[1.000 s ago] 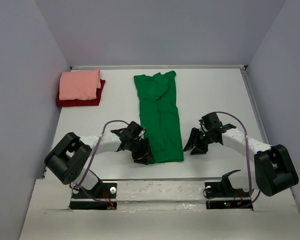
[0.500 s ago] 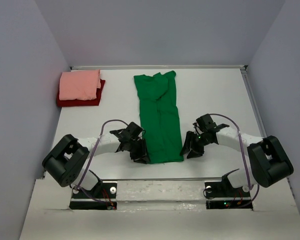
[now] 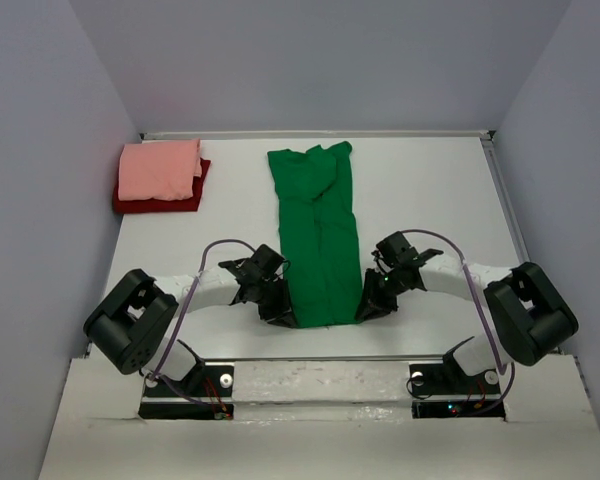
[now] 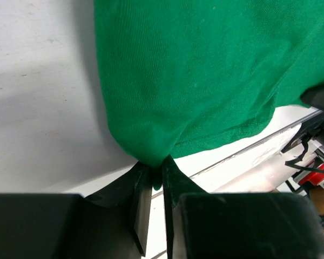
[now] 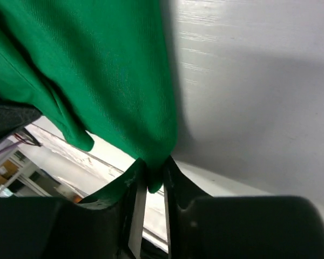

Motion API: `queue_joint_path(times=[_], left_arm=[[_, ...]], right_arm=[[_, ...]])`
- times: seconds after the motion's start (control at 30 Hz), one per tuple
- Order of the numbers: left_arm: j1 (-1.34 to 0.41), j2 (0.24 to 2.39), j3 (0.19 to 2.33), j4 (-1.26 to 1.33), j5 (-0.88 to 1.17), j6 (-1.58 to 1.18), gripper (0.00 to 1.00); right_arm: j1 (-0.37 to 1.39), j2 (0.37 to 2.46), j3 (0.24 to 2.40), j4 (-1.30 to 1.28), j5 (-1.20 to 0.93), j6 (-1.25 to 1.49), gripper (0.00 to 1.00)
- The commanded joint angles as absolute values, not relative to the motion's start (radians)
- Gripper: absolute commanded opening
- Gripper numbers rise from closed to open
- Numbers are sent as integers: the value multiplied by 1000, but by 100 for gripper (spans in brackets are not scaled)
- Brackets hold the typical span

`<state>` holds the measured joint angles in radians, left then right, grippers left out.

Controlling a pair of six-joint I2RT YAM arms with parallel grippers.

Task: Fold and stack the t-shirts
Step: Grab the bottom of the folded rectangular tshirt with both arms

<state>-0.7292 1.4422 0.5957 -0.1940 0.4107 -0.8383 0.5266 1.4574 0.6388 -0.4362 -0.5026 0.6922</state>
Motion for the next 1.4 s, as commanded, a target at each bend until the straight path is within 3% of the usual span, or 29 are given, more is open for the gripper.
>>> queue_joint_path(times=[0.0, 0.03, 0.2, 0.77, 1.13, 1.37], left_arm=[[-724, 1453, 574, -245, 371, -801, 23], [-724, 1451, 575, -248, 373, -795, 20], [-724, 1428, 578, -268, 377, -796, 0], [-744, 993, 491, -479, 331, -954, 0], [-765, 951, 538, -571, 321, -957, 0], [-769, 997, 619, -589, 276, -917, 0]], right_arm=[[548, 1460, 678, -408, -459, 725, 13], [560, 1459, 680, -410, -459, 729, 0], [595, 1445, 684, -432, -419, 758, 0], [678, 1155, 672, -693, -238, 847, 0], [730, 1042, 721, -805, -242, 902, 0], [741, 1089, 741, -818, -232, 891, 0]])
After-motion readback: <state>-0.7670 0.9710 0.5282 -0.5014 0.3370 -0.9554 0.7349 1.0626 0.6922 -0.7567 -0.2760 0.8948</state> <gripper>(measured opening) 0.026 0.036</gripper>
